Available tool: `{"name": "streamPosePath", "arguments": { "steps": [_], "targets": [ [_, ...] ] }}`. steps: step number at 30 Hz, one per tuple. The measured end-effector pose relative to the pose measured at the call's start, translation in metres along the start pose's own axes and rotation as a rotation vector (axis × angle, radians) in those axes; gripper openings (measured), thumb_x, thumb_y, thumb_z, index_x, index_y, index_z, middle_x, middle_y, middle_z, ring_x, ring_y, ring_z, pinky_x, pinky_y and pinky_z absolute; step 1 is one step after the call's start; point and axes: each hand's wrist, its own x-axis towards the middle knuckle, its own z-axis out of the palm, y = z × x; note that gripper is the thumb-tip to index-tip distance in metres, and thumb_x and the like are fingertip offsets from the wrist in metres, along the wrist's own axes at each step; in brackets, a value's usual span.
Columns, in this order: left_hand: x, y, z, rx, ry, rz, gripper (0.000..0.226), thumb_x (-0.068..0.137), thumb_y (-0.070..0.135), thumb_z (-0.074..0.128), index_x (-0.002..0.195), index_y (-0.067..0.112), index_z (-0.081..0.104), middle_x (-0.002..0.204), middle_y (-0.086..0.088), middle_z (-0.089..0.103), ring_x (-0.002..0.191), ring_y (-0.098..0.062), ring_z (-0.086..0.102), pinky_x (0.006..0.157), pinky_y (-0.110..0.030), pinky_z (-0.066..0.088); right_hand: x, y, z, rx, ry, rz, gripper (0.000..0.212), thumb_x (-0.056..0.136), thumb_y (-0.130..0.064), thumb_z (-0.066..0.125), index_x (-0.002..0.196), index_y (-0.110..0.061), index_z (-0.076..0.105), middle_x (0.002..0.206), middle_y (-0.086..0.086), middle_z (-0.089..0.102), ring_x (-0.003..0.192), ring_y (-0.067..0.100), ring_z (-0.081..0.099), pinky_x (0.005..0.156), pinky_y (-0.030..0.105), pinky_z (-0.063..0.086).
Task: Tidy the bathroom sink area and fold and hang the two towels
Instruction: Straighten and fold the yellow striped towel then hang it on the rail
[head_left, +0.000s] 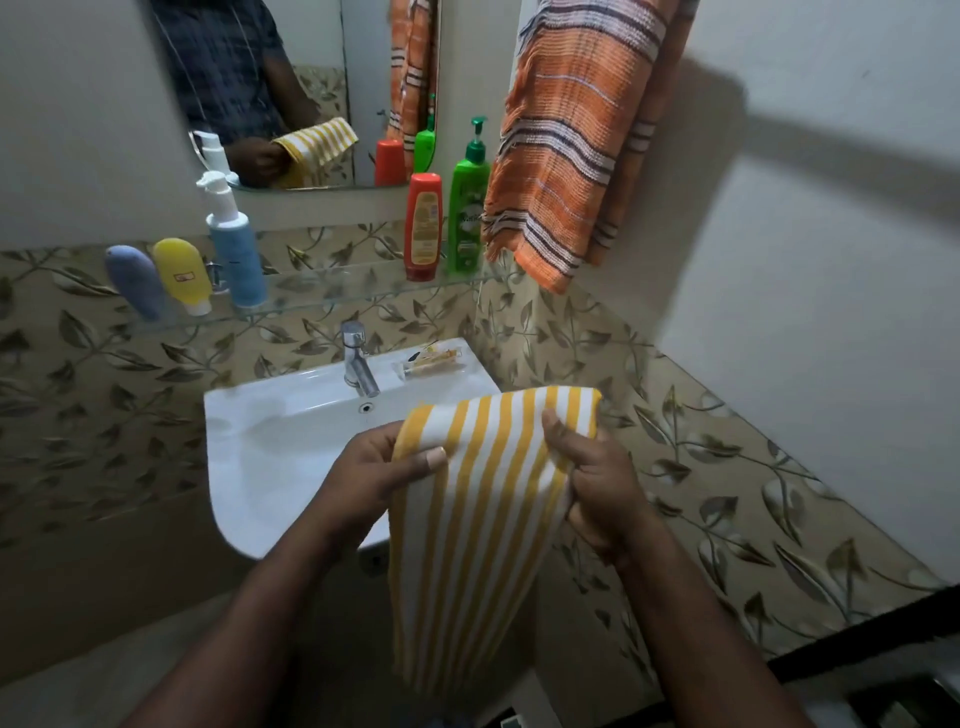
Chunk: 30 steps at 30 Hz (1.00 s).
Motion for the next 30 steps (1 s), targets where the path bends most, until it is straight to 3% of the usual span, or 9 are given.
{"name": "streamPosePath", "arguments": {
  "steps": [4, 7, 9, 11, 13, 19, 22, 25, 30],
  "targets": [
    [0.001, 0.008, 0.005, -0.119, 0.019, 0.033, 0.024, 0.087, 0.024, 0.083, 0.11, 0.02, 0.082, 0.113, -0.013, 0.081, 0.1, -0.029, 0.08, 0.075, -0.03, 0.063, -0.009, 0.003, -0.007, 0.018, -0.166, -0.039, 0.049, 0.089, -0.021, 0.071, 0.133, 0.0, 0.063, 0.132, 0.025, 0.071, 0.121, 0.042, 0.069, 0.102, 0.054, 0.058],
    [0.002, 0.013, 0.007, -0.194, 0.048, 0.049, 0.033, 0.087, 0.026, 0.078, 0.119, 0.019, 0.079, 0.119, -0.014, 0.079, 0.106, -0.032, 0.078, 0.079, -0.033, 0.064, -0.016, 0.024, -0.007, -0.195, -0.094, -0.057, 0.042, 0.081, -0.011, 0.08, 0.122, -0.006, 0.071, 0.121, 0.019, 0.077, 0.115, 0.043, 0.071, 0.099, 0.054, 0.059],
    [0.0, 0.014, 0.002, -0.205, 0.01, 0.061, 0.039, 0.09, 0.031, 0.081, 0.127, 0.021, 0.073, 0.122, -0.011, 0.078, 0.108, -0.029, 0.077, 0.079, -0.031, 0.064, -0.02, 0.031, -0.002, -0.172, -0.016, -0.071, 0.036, 0.084, -0.016, 0.086, 0.117, -0.006, 0.075, 0.118, 0.021, 0.077, 0.113, 0.045, 0.072, 0.096, 0.057, 0.06],
    [-0.005, 0.01, -0.006, -0.08, -0.055, 0.03, 0.051, 0.083, 0.038, 0.088, 0.13, 0.031, 0.07, 0.124, -0.002, 0.078, 0.11, -0.019, 0.077, 0.085, -0.03, 0.064, -0.022, 0.025, 0.004, -0.075, 0.027, -0.059, 0.026, 0.087, -0.023, 0.077, 0.108, -0.008, 0.082, 0.117, 0.024, 0.077, 0.111, 0.044, 0.074, 0.093, 0.055, 0.062],
    [-0.01, 0.004, -0.009, 0.115, -0.113, -0.017, 0.043, 0.079, 0.036, 0.091, 0.12, 0.036, 0.077, 0.119, 0.002, 0.081, 0.108, -0.017, 0.078, 0.092, -0.035, 0.064, -0.02, 0.016, 0.007, -0.032, 0.055, -0.043, 0.023, 0.087, -0.025, 0.075, 0.101, -0.009, 0.084, 0.116, 0.027, 0.076, 0.11, 0.044, 0.074, 0.095, 0.056, 0.061],
    [-0.008, 0.012, 0.003, -0.066, -0.007, 0.058, 0.023, 0.085, 0.029, 0.076, 0.107, 0.026, 0.083, 0.109, -0.008, 0.082, 0.098, -0.022, 0.08, 0.075, -0.024, 0.062, -0.025, -0.002, -0.002, 0.032, -0.04, -0.086, 0.053, 0.089, -0.012, 0.076, 0.137, 0.002, 0.059, 0.13, 0.025, 0.071, 0.12, 0.041, 0.07, 0.101, 0.051, 0.059],
    [-0.002, 0.014, 0.01, -0.1, -0.032, 0.044, 0.031, 0.089, 0.03, 0.077, 0.118, 0.021, 0.078, 0.116, -0.01, 0.08, 0.106, -0.028, 0.078, 0.079, -0.029, 0.063, -0.03, 0.008, -0.008, -0.133, 0.03, -0.05, 0.059, 0.084, -0.01, 0.084, 0.137, 0.002, 0.06, 0.127, 0.023, 0.073, 0.116, 0.043, 0.071, 0.099, 0.055, 0.058],
    [0.002, 0.01, 0.007, -0.041, -0.135, 0.001, 0.042, 0.088, 0.028, 0.081, 0.129, 0.025, 0.072, 0.122, -0.006, 0.079, 0.11, -0.025, 0.077, 0.085, -0.03, 0.063, -0.026, 0.009, -0.013, -0.077, 0.113, -0.052, 0.055, 0.081, -0.016, 0.083, 0.129, 0.005, 0.065, 0.123, 0.027, 0.073, 0.112, 0.047, 0.072, 0.098, 0.06, 0.058],
    [0.018, 0.006, 0.017, 0.048, -0.121, -0.041, 0.022, 0.089, 0.032, 0.082, 0.11, 0.023, 0.083, 0.113, -0.01, 0.082, 0.106, -0.031, 0.078, 0.083, -0.032, 0.064, -0.019, 0.01, -0.024, -0.029, 0.078, -0.066, 0.059, 0.085, -0.022, 0.081, 0.135, 0.001, 0.061, 0.127, 0.026, 0.072, 0.117, 0.047, 0.07, 0.097, 0.058, 0.059]
  ]
}}
